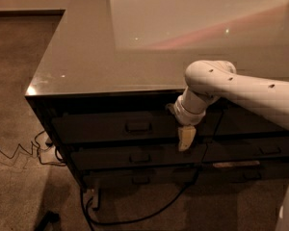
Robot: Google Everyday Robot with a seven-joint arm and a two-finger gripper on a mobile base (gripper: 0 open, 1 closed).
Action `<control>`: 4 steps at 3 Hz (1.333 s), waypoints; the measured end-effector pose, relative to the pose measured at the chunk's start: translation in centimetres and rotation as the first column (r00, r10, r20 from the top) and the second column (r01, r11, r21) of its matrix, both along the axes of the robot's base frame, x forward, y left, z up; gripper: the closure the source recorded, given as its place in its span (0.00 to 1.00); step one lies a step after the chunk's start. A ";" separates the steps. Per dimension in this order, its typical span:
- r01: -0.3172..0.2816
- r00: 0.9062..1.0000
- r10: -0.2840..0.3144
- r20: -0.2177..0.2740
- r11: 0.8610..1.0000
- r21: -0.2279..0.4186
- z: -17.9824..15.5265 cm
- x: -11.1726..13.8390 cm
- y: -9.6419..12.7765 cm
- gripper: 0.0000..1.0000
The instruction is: Open top drawer
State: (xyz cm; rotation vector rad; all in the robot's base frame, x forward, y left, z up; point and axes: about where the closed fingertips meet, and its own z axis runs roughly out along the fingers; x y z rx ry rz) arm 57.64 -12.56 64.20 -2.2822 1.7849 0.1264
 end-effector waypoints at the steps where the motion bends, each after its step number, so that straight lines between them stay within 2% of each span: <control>1: 0.008 0.999 -0.010 -0.049 0.999 -0.038 -1.5 -0.5 -0.4 0.42; 2: 0.013 0.998 -0.016 -0.055 0.999 -0.048 -1.4 -0.7 -0.5 0.65; 3: 0.019 0.998 -0.024 -0.059 0.995 -0.095 -0.7 -2.1 -0.4 0.88; 4: 0.047 0.996 -0.057 -0.064 0.988 -0.149 0.1 -3.8 -0.7 1.00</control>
Offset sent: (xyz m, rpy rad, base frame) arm -0.0333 -0.0185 -0.0137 -0.1272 0.0973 -0.0717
